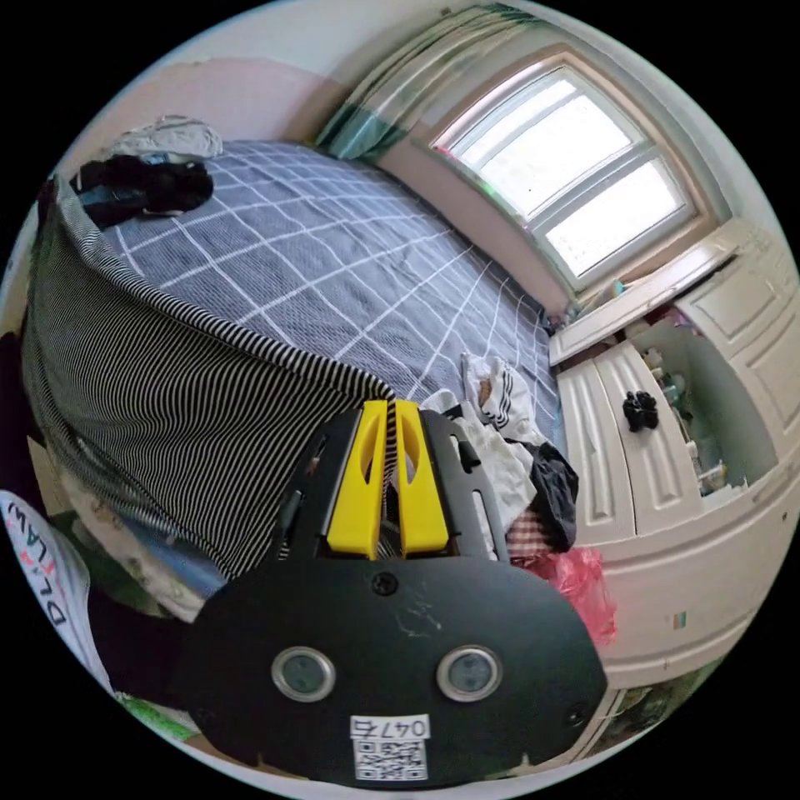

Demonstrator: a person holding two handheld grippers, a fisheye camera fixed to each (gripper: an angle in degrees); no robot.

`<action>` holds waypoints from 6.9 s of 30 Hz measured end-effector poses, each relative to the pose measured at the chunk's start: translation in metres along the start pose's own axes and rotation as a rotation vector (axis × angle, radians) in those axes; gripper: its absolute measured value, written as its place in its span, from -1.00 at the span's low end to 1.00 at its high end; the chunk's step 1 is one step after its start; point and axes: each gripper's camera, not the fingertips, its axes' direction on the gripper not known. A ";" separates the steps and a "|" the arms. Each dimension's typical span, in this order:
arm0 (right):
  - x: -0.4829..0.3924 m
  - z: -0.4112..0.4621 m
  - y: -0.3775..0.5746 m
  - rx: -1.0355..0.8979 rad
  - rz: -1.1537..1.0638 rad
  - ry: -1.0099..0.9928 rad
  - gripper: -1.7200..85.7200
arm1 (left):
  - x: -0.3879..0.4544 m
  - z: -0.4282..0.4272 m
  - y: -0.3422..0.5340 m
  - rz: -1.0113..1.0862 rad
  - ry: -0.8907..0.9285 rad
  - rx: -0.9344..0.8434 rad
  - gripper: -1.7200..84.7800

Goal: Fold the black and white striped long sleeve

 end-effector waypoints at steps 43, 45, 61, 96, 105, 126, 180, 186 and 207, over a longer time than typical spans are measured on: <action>-0.130 0.053 0.098 0.234 -0.083 -0.251 -0.95 | 0.050 0.114 0.105 -0.131 0.051 -0.048 -0.61; -0.117 0.057 0.103 0.227 -0.028 -0.290 -0.96 | 0.059 0.120 0.117 -0.172 -0.018 -0.105 -0.56; -0.089 0.071 0.156 0.231 -0.005 -0.372 -0.96 | 0.119 0.196 0.124 -0.061 -0.276 -0.288 -0.88; 0.024 0.141 0.272 -0.258 -0.140 -0.246 -0.79 | 0.030 0.109 0.081 -0.244 -0.307 -0.092 -0.78; 0.041 0.165 0.270 -0.193 -0.291 -0.480 -0.94 | 0.070 0.166 0.048 -0.009 0.181 -0.223 -0.70; 0.120 0.114 0.296 -0.081 -0.253 -0.567 -0.96 | 0.127 0.258 0.007 0.202 0.578 -0.427 -0.64; 0.084 0.265 -0.013 -0.184 -0.352 -0.323 -0.83 | 0.085 0.296 -0.166 0.187 0.283 -0.244 -0.69; 0.112 0.285 -0.040 -0.319 -0.289 -0.380 -0.96 | 0.066 0.294 -0.175 0.159 0.282 -0.235 -0.67; 0.122 0.327 -0.170 -0.327 -0.146 -0.355 -0.77 | -0.054 0.259 -0.306 0.207 0.241 -0.196 -0.63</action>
